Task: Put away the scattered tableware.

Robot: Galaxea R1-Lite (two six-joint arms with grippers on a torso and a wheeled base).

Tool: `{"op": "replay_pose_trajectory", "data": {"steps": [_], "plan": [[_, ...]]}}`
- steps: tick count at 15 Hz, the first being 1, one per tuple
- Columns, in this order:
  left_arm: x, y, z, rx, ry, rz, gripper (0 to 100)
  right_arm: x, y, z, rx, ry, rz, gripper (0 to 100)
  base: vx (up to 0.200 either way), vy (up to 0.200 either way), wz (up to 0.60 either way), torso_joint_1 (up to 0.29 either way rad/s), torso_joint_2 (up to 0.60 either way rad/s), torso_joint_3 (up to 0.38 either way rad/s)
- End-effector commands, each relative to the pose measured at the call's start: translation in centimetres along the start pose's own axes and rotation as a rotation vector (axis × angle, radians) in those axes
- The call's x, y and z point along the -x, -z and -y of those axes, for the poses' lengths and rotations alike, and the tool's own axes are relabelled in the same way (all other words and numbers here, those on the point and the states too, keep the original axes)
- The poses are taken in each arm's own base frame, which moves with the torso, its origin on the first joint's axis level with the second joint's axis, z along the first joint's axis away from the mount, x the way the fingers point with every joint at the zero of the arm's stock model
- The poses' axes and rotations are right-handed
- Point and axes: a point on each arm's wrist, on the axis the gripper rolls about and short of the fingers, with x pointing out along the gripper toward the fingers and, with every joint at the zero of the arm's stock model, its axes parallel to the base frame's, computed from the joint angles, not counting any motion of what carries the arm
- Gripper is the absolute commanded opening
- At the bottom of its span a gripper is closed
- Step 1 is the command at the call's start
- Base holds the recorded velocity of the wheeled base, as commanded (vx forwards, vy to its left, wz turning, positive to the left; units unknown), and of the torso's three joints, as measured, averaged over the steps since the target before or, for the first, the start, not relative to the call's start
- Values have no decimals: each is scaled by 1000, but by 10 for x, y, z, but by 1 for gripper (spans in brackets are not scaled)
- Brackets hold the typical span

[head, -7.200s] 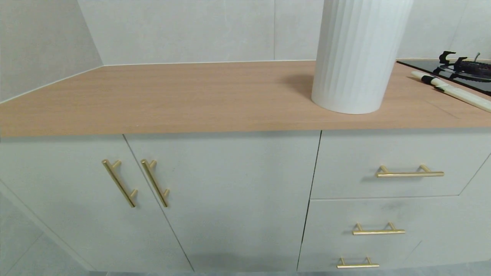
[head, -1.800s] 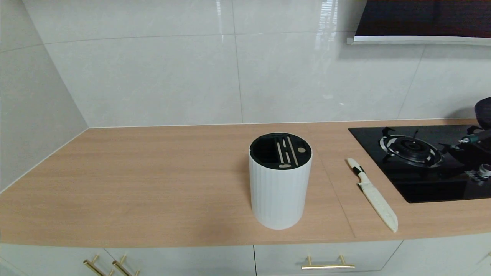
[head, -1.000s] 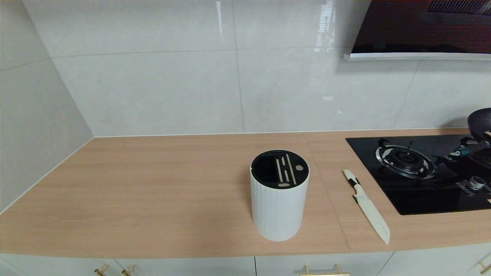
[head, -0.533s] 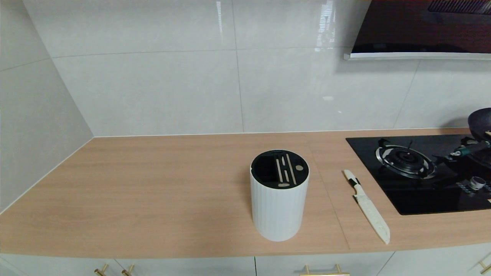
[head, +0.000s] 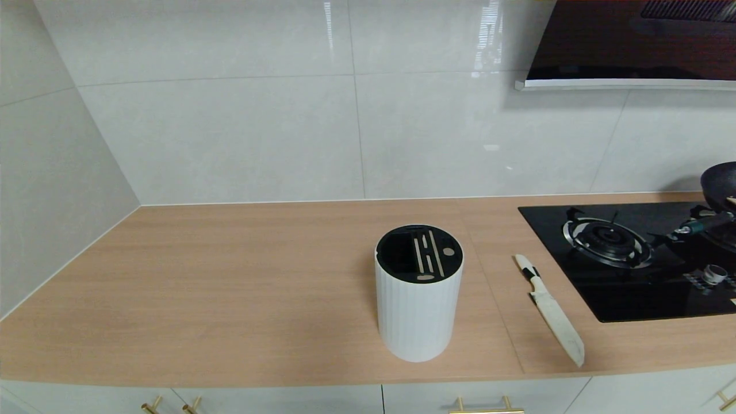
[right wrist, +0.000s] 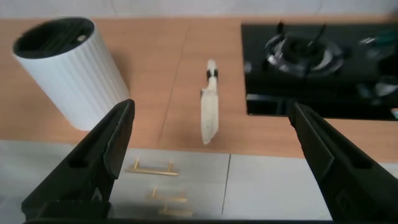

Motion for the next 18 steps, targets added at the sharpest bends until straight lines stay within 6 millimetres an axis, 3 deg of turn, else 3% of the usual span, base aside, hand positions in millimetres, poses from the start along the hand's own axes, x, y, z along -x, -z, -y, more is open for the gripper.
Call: {"op": "replay_pose_trajectory", "data": {"steps": [1,2,3,5,7,8,12,15,18], "plan": [[0,0,0,0,0,-2,100,-100,-26,0,-38,-42,-178,100,0,0,0,0,0,0],[0,0,0,0,-1,-2,100,-108,-26,0,-36,-40,-179,100,0,0,0,0,0,0],[0,0,0,0,-1,-2,100,-145,-25,-3,-26,-48,-209,100,0,0,0,0,0,0],[0,0,0,0,-1,0,100,-185,-20,-9,-9,-51,-277,100,0,0,0,0,0,0],[0,0,0,0,-1,-2,100,-209,-11,-11,-1,-55,-329,100,0,0,0,0,0,0],[0,0,0,0,-1,0,100,-213,-9,-11,1,-55,-340,100,0,0,0,0,0,0],[0,0,0,0,0,0,100,-264,39,-8,20,-23,-438,100,0,0,0,0,0,0],[0,0,0,0,0,-2,100,-284,63,-5,24,-11,-463,100,0,0,0,0,0,0],[0,0,0,0,0,0,100,-292,75,-4,25,-5,-478,100,0,0,0,0,0,0]]}}
